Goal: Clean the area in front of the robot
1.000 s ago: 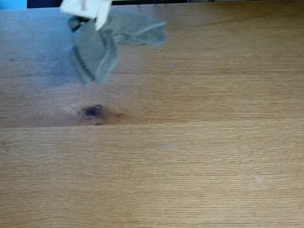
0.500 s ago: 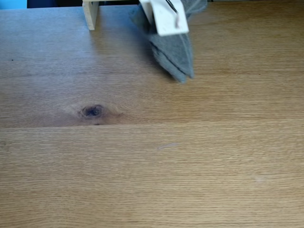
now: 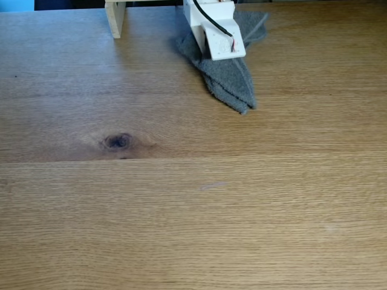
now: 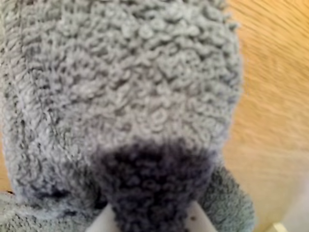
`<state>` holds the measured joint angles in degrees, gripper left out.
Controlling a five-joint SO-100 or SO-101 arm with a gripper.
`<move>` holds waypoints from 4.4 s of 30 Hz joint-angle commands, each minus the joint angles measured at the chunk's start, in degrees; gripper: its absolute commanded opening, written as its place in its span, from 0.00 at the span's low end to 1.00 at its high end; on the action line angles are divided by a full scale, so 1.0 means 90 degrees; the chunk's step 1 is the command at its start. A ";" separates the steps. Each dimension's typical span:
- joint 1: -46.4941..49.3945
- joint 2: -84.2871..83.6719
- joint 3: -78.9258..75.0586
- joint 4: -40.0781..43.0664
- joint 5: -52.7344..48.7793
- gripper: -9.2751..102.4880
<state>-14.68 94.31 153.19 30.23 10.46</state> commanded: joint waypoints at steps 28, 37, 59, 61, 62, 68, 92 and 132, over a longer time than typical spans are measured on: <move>0.2334 -0.1348 -0.0039 -0.1074 -0.2607 0.08; -0.0479 -0.0498 -0.0059 -0.0977 -0.1240 0.08; 0.3164 -0.3154 -0.3105 0.0010 -0.2334 0.08; 0.3311 -0.2754 -0.3105 0.0879 -0.2207 0.08; 0.3369 -0.2529 -0.3105 0.1152 -0.2129 0.08; 0.3271 -0.0713 -0.3115 0.3437 -0.1895 0.08; 0.1152 0.0459 -0.2920 0.0049 -0.1455 0.08; 0.1025 -0.7793 -1.0859 -0.2021 -0.2529 0.08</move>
<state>-4.66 25.49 61.26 19.07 -9.93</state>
